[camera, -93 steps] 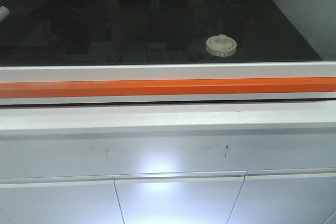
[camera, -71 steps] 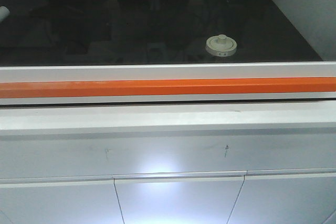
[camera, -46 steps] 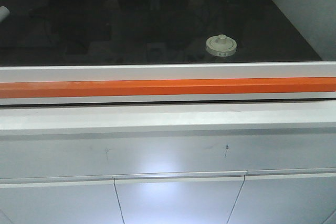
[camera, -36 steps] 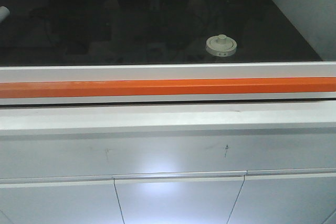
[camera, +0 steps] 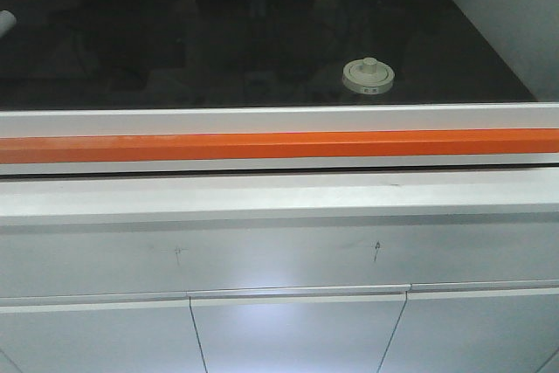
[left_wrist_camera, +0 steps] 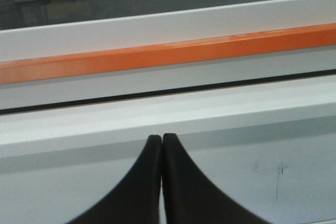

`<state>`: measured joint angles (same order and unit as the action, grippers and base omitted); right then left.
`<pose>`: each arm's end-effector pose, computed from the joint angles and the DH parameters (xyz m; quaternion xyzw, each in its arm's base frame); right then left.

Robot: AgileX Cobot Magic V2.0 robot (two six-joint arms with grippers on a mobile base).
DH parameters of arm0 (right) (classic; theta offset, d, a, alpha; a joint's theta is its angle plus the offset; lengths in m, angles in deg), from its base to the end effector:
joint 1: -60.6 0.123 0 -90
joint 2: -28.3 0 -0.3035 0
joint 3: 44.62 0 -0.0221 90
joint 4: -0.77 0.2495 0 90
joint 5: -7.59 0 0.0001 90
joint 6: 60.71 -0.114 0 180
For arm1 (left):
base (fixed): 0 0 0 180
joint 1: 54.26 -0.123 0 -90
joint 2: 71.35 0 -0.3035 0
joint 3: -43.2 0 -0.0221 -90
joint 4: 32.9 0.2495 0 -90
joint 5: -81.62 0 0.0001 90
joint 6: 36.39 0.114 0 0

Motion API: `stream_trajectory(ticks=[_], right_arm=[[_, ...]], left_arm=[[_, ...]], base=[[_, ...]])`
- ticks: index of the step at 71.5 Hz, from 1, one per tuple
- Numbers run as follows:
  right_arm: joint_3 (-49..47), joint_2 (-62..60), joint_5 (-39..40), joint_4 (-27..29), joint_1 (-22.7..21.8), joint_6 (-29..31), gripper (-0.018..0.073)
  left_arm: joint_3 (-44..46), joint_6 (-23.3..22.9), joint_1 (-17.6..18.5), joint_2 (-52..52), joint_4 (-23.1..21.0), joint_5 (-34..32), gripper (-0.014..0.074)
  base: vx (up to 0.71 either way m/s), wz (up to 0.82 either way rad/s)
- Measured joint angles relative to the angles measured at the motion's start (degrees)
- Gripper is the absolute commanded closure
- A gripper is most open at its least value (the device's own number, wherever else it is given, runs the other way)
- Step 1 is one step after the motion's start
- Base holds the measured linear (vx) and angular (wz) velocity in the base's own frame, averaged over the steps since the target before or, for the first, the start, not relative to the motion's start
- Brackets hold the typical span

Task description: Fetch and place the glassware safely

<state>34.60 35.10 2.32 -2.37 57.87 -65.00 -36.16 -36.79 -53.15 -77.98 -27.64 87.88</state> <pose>0.0599 -0.0034 0.1956 0.0260 0.7145 -0.0114 0.6991 0.0598 0.0000 0.1930 0.0339 0.7199 0.0261 0.6928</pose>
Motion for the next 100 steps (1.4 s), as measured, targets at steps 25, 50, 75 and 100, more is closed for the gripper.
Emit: stream_trajectory(ticks=[25,50,75,100], right_arm=[[-0.37,0.00,17.30,0.00,0.00,0.00,0.0563],[-25.83,14.89,17.82,0.00,0.00,5.83,0.0563],[-42.78,40.03,17.86,0.00,0.00,5.41,0.0563],[-35.32,47.59,21.23,-0.98,0.00,4.29,0.0563]], left_arm=[[0.82,-1.60,0.00,0.00,-2.57,-17.77,0.0603],[28.94,-1.65,0.00,-17.73,-3.21,-17.83,0.0603],[43.10,-1.65,0.00,-40.31,-3.27,-17.29,0.0603],[32.87,-1.72,0.00,-45.10,-3.21,-18.39,0.0603]], base=[[0.00,0.00],[0.00,0.00],[0.00,0.00],[0.00,0.00]])
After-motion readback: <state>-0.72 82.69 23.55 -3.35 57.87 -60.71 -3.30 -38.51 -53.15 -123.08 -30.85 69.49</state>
